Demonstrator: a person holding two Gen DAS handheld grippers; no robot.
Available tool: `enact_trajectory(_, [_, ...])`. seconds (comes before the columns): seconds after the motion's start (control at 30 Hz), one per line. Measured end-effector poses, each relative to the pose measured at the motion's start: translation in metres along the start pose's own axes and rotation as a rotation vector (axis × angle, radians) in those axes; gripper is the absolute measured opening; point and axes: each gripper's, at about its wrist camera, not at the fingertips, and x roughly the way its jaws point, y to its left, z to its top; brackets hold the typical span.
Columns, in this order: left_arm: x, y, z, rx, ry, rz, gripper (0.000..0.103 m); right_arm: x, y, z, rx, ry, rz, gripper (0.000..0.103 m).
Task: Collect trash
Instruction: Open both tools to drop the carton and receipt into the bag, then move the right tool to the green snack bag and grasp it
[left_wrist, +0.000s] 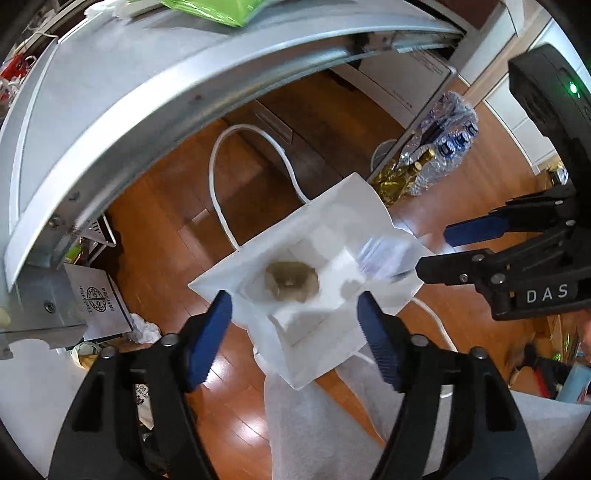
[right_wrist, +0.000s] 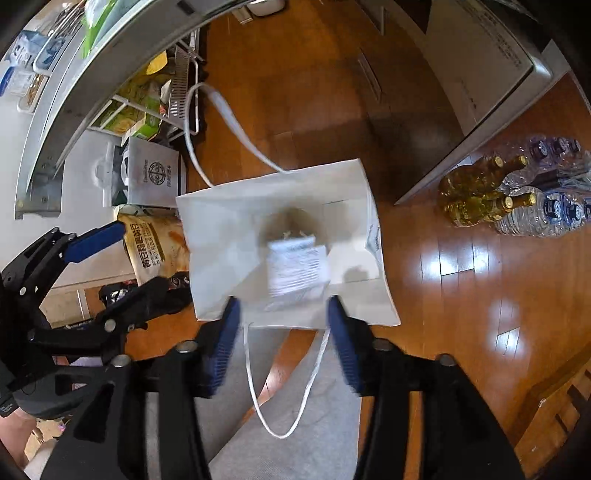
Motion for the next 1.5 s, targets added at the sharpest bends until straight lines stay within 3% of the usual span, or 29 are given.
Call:
enact_trajectory(0.2, [-0.012,0.004,-0.001,-0.019,-0.013,0.000,0.078,-0.017,-0.004,-0.005,-0.022,-0.032,-0.021,0.055])
enact_trajectory(0.57, [-0.049,0.017,-0.007,-0.053,-0.060,-0.004,0.081,-0.100,0.023,-0.019,-0.152,-0.237,-0.134,0.084])
enact_trajectory(0.67, [-0.071,0.025,-0.010,-0.077,-0.096,-0.017,0.081,-0.128,0.031,-0.017,-0.159,-0.313,-0.106,0.087])
enact_trajectory(0.8, [-0.102,0.033,-0.003,-0.094,-0.179,-0.008,0.084,-0.151,0.032,0.002,-0.043,-0.329,0.101,0.087])
enact_trajectory(0.97, [-0.134,0.047,0.017,-0.116,-0.300,0.055,0.085,-0.155,0.045,0.041,0.101,-0.345,0.202,0.087])
enact_trajectory(1.13, [-0.156,0.072,0.044,-0.139,-0.395,0.146,0.086,-0.140,0.057,0.075,0.203,-0.325,0.216,0.087])
enact_trajectory(1.37, [-0.179,0.113,0.065,-0.183,-0.483,0.166,0.086,-0.116,0.062,0.108,0.397,-0.310,0.221,0.087])
enact_trajectory(1.5, [-0.181,0.135,0.093,-0.181,-0.505,0.226,0.086,-0.105,0.065,0.123,0.475,-0.326,0.179,0.087])
